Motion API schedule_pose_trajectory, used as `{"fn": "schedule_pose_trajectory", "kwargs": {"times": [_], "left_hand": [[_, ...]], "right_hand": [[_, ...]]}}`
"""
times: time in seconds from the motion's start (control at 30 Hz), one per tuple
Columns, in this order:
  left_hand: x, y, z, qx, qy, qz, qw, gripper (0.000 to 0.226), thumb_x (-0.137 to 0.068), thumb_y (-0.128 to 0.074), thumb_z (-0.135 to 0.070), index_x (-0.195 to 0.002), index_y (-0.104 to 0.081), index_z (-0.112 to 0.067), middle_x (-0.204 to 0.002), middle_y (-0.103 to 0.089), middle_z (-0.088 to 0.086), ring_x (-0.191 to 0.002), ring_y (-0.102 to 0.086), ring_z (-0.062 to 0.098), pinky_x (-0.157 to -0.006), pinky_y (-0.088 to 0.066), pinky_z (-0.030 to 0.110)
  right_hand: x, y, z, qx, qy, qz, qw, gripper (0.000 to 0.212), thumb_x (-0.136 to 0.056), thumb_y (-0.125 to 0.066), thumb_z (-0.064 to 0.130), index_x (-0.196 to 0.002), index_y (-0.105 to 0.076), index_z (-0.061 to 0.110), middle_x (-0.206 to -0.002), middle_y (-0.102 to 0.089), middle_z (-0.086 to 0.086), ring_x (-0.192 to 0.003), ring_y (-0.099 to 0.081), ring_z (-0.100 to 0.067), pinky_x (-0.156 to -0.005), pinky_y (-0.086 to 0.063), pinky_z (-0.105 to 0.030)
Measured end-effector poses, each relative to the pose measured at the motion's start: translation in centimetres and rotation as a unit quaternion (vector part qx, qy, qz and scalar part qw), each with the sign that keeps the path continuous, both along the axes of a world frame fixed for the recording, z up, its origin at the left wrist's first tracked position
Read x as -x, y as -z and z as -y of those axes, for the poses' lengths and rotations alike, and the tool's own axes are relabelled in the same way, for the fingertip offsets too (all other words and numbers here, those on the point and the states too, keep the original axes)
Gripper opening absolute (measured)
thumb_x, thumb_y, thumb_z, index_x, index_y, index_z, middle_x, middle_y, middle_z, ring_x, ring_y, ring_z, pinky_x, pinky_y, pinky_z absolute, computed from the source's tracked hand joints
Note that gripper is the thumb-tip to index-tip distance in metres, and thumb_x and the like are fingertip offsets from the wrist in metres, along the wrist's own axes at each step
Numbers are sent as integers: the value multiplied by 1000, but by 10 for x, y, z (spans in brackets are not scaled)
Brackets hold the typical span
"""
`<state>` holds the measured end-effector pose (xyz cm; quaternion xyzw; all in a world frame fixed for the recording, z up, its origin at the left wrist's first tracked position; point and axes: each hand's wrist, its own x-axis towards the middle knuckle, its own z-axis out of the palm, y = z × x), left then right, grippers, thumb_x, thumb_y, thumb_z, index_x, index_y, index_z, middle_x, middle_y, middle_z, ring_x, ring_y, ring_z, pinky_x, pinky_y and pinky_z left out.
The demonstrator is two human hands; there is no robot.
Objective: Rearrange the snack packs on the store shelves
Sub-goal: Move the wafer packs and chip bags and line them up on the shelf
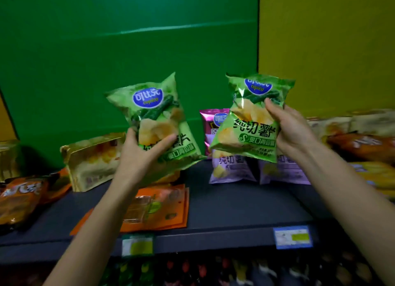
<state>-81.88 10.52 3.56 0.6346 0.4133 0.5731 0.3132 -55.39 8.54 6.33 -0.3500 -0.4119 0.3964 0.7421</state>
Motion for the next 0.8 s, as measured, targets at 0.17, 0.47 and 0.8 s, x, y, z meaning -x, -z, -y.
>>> {"fn": "schedule_pose_trajectory", "kwargs": {"times": [0.17, 0.47, 0.8], "left_hand": [[-127, 36, 11, 45, 68, 2, 997, 59, -59, -84, -21, -107, -50, -21, -102, -68, 3, -82, -65, 12, -68, -57, 20], [-135, 83, -13, 111, 41, -69, 991, 64, -35, -79, -53, -89, -51, -35, -100, -67, -9, -95, -66, 16, -91, -52, 40], [-119, 101, -14, 108, 73, -72, 989, 82, -65, -71, -56, -134, -40, -23, -114, -55, -9, -95, -55, -5, -74, -43, 16]], "right_hand": [[-111, 23, 32, 33, 26, 66, 997, 39, -90, -56, 22, -126, -52, 10, -102, -73, -9, -87, -72, -21, -74, -59, -41], [-109, 101, 10, 90, 68, 131, 985, 95, -67, -70, 59, -142, -36, 13, -137, -51, -2, -120, -54, -22, -105, -42, -49], [-98, 128, 21, 121, 94, 264, 952, 128, -45, -74, 71, -149, -16, 23, -143, -44, 5, -130, -45, -19, -108, -38, -41]]}}
